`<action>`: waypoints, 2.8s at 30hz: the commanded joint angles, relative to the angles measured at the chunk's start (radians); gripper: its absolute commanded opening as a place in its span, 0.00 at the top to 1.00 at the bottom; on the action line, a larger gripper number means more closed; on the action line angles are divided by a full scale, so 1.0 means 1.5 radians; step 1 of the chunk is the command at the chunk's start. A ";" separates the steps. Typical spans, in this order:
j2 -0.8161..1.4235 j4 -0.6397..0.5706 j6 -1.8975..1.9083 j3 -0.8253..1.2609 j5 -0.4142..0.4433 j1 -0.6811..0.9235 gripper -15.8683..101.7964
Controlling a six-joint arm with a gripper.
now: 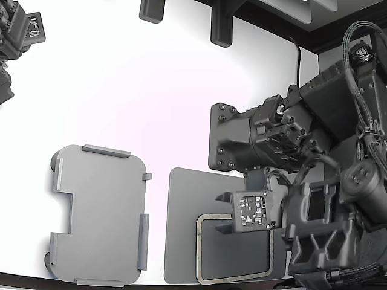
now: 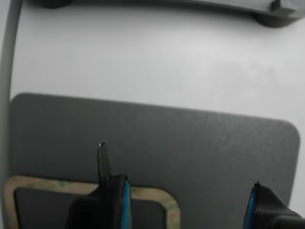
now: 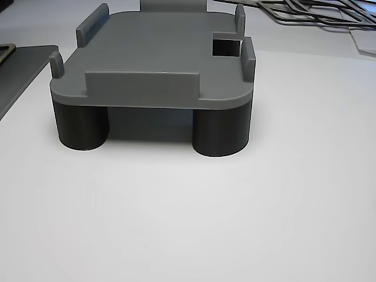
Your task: Move top rectangular frame to the holder.
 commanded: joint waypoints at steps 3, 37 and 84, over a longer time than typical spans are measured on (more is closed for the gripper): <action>-0.004 -0.030 0.078 0.016 -0.079 0.037 0.02; -0.103 -0.103 0.141 0.142 -0.120 0.105 0.23; -0.120 -0.020 0.180 0.070 -0.101 0.094 0.96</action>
